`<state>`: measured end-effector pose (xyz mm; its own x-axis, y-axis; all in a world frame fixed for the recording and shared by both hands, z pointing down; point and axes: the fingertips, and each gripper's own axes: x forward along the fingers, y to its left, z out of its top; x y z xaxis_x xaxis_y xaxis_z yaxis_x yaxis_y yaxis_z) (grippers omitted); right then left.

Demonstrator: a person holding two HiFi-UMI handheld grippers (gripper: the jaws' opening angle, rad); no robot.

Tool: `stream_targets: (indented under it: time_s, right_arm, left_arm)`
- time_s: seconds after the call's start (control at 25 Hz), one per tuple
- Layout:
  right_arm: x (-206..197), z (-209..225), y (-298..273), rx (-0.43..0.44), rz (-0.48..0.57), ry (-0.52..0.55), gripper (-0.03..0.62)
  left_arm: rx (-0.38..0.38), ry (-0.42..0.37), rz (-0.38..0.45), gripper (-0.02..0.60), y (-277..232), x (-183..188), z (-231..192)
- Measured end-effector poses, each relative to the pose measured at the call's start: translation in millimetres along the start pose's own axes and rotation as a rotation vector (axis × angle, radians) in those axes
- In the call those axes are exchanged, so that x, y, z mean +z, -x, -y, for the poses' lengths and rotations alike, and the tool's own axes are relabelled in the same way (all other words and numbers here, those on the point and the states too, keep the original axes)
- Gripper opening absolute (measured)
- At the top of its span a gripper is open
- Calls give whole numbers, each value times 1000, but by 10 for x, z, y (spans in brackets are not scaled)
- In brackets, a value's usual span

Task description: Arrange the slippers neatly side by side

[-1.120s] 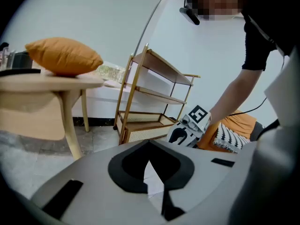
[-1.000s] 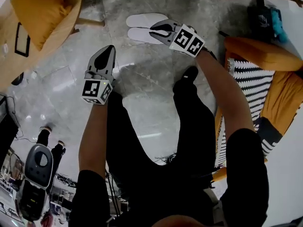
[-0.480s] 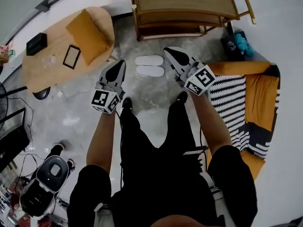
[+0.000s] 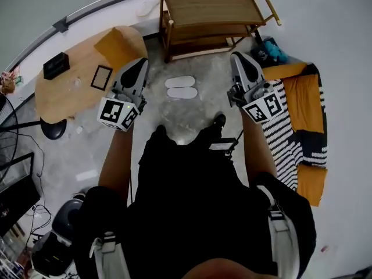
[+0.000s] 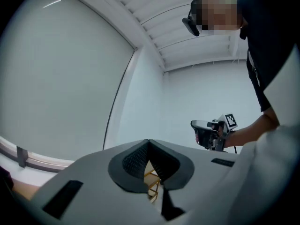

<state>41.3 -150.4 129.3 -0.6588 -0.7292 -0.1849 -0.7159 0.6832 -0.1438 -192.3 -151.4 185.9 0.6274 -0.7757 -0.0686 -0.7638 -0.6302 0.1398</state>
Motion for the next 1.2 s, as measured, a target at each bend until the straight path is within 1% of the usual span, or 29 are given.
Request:
stream_targets:
  time_s: [0.12, 0.24, 0.32, 0.36, 0.48, 0.6, 0.68, 0.8, 0.92, 1.04, 1.12, 1.2]
  right_arm:
    - [137, -188, 144, -20, 4, 10, 31]
    - [259, -322, 355, 10, -1, -54, 31]
    - [374, -398, 504, 38, 19, -96, 31]
    - [436, -432, 575, 41, 35, -98, 31]
    - [516, -573, 824, 52, 50, -64, 31]
    - [433, -737, 1117, 111, 2, -39, 31]
    - [376, -809, 1299, 125, -18, -40, 31]
    - [323, -880, 1562, 96, -19, -46, 31]
    - [257, -972, 1722, 65, -9, -34, 31]
    - [155, -1177, 1853, 40, -26, -31, 29]
    - [116, -1274, 2089, 29, -39, -47, 29]
    - [121, -1282, 2428, 31, -42, -55, 30]
  left_arm:
    - [10, 2, -16, 14, 232, 109, 64]
    - [44, 14, -32, 14, 470, 233, 237]
    - [58, 11, -18, 14, 582, 379, 374]
    - [59, 5, -5, 14, 626, 450, 435]
    - [78, -23, 23, 14, 787, 540, 643]
    - [111, -18, 32, 14, 890, 507, 933]
    - [104, -9, 23, 14, 896, 471, 1178]
    - [78, -1, 6, 14, 950, 374, 1536]
    - [74, 20, -12, 14, 1053, 231, 1701]
    - [65, 49, -38, 14, 1214, 93, 1847]
    - [58, 72, -44, 14, 1292, 19, 2122]
    - [52, 68, -42, 14, 1292, -36, 2540]
